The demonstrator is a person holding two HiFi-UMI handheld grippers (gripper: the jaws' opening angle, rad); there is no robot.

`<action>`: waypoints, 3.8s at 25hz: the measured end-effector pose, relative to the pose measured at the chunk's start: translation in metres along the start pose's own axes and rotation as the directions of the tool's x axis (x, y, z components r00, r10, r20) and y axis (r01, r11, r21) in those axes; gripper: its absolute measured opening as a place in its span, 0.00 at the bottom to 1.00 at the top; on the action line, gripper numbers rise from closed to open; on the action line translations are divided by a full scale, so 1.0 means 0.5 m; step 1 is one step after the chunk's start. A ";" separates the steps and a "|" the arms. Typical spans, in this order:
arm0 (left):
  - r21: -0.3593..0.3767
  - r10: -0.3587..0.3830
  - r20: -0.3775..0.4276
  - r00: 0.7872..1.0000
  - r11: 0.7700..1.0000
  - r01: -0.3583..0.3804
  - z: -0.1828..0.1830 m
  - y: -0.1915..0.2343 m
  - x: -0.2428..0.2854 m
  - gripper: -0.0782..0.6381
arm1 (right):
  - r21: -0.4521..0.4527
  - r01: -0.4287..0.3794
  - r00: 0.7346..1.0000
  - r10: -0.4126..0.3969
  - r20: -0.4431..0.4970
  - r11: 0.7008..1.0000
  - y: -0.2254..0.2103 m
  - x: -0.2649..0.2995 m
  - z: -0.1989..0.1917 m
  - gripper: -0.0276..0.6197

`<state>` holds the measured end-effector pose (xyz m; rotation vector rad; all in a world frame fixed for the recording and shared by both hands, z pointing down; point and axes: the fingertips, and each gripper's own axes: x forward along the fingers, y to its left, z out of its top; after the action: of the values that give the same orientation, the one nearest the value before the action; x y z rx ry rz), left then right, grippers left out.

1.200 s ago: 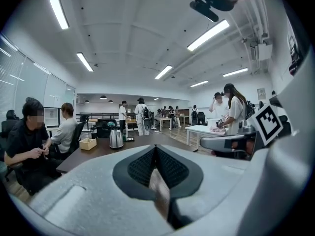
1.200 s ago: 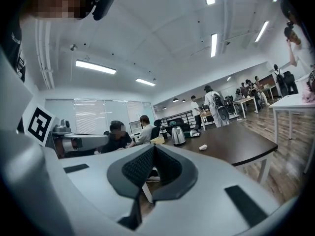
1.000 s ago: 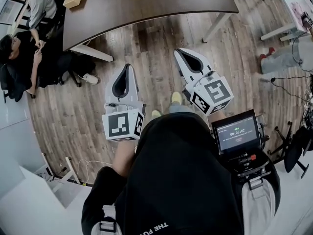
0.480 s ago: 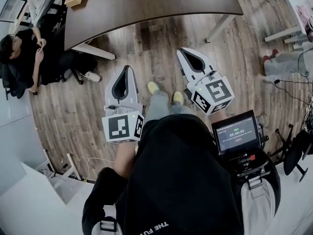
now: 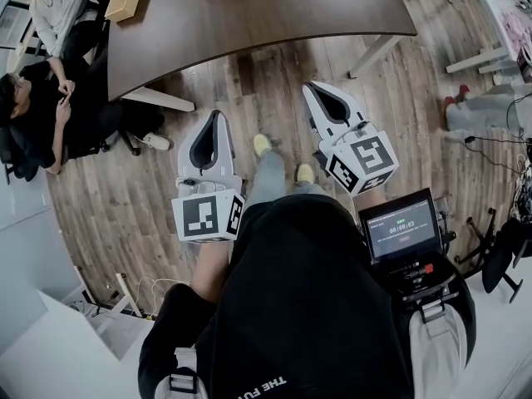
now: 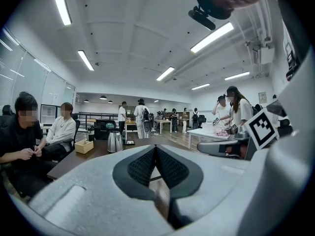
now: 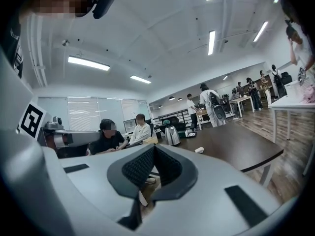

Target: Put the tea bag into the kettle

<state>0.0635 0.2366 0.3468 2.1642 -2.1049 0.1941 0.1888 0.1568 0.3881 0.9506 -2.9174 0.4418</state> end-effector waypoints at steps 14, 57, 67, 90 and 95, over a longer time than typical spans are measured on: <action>-0.001 -0.004 0.028 1.000 1.000 0.004 0.034 0.221 0.122 0.11 | -0.064 -0.004 1.000 0.004 -0.009 0.998 0.047 0.258 0.052 0.05; -0.016 -0.020 0.047 0.999 1.000 0.021 0.100 0.315 0.377 0.11 | -0.158 0.021 1.000 -0.025 -0.018 0.987 -0.112 0.461 0.151 0.05; 0.008 -0.011 0.037 0.999 1.000 0.011 0.126 0.301 0.527 0.11 | -0.138 -0.009 1.000 0.009 -0.002 0.990 -0.233 0.538 0.191 0.05; 0.044 0.060 -0.010 0.998 0.997 -0.059 0.139 0.280 0.672 0.11 | -0.111 -0.068 0.997 0.064 -0.042 0.991 -0.368 0.624 0.206 0.05; 0.039 0.039 -0.003 0.999 0.998 -0.039 0.140 0.313 0.684 0.11 | -0.117 -0.040 0.998 0.035 -0.043 0.992 -0.364 0.645 0.204 0.05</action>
<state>-0.0828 -0.1166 0.3357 2.1434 -2.1611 0.2448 0.0384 -0.1964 0.3778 0.8624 -2.8922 0.2829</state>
